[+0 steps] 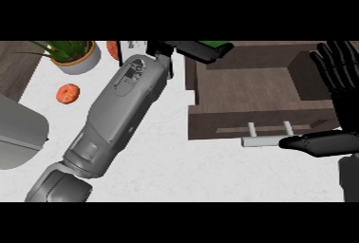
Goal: Pick up the cup, place it into the drawer and close the drawer
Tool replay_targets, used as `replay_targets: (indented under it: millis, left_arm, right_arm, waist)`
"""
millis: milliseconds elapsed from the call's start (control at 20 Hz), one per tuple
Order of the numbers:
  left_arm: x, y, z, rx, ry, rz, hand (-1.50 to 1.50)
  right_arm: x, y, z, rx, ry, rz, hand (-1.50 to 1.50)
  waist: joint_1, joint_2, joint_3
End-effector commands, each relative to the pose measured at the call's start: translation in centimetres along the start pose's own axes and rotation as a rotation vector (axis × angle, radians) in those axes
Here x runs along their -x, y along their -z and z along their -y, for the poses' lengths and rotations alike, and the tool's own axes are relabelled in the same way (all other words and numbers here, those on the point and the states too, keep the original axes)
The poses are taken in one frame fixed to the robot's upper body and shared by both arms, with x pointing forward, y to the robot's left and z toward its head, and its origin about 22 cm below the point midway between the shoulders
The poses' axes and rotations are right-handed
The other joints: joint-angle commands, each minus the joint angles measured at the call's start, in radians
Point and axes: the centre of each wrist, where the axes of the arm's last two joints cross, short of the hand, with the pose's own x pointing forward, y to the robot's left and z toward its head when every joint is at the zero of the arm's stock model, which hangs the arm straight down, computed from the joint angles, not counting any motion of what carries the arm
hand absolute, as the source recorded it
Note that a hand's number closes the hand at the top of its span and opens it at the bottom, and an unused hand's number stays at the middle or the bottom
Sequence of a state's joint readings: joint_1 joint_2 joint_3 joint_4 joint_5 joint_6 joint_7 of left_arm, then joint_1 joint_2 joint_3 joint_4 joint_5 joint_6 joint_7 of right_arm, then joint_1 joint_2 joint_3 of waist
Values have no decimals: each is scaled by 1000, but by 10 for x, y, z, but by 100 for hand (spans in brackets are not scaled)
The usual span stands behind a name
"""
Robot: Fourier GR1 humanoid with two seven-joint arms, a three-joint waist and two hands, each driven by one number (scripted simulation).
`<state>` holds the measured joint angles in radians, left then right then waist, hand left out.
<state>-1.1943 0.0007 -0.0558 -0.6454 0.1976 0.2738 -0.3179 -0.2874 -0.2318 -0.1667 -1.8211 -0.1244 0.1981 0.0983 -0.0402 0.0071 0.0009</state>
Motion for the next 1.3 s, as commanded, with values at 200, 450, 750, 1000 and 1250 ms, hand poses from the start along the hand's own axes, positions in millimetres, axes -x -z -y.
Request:
replay_targets:
  millis: [200,450,750,1000,1250]
  left_arm:
    - [0,15,23,-23,158,-179,150]
    - [26,1,17,86,200,-279,150]
    - [35,-5,18,157,256,-317,150]
    - [37,-10,18,105,130,-287,-150]
    - [31,-9,20,78,-20,-195,-150]
  right_arm:
    - [0,4,-9,-30,44,27,-150]
    - [-7,18,-10,-60,31,56,-150]
    - [3,26,-18,-98,44,68,-150]
    - [-6,34,-36,-185,107,94,-150]
    - [-10,39,-59,-437,196,131,150]
  waist:
    - [-54,12,1]
    - [-100,28,2]
    - [-120,37,2]
    - [-158,43,1]
    - [-171,45,-1]
